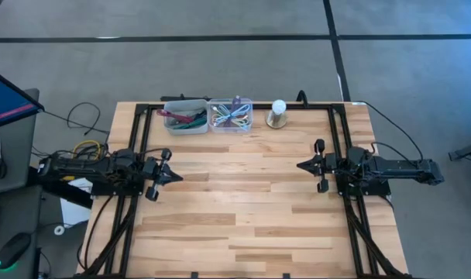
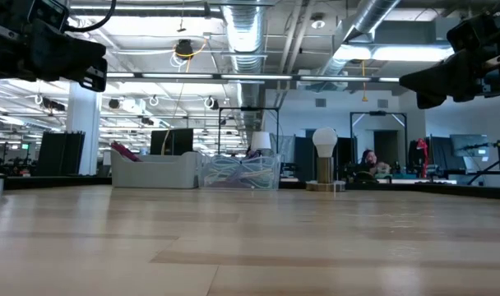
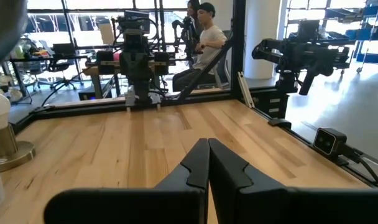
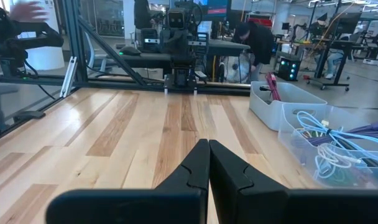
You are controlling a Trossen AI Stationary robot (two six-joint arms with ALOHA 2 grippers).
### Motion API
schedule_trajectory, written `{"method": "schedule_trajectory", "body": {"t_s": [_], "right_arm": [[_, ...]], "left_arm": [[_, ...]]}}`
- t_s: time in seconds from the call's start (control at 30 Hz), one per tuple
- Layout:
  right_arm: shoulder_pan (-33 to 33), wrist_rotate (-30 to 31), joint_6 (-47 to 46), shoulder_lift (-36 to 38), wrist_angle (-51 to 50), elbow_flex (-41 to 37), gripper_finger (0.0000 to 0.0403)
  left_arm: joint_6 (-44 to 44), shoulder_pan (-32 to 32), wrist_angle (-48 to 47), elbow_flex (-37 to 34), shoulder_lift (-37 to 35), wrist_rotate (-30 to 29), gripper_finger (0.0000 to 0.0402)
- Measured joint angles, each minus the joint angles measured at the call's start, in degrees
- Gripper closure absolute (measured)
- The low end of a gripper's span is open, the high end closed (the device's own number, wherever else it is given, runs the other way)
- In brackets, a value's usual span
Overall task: Pick & Place USB Port
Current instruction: Return to Home Position
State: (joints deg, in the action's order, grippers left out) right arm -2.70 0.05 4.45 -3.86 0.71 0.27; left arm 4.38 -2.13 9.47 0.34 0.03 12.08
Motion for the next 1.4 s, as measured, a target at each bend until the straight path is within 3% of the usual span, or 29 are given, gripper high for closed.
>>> {"method": "schedule_trajectory", "body": {"t_s": [1.4], "right_arm": [[0.0,0.0,0.0,0.0,0.0,0.0,0.0403]], "left_arm": [[0.0,0.0,0.0,0.0,0.1,0.0,0.0398]]}}
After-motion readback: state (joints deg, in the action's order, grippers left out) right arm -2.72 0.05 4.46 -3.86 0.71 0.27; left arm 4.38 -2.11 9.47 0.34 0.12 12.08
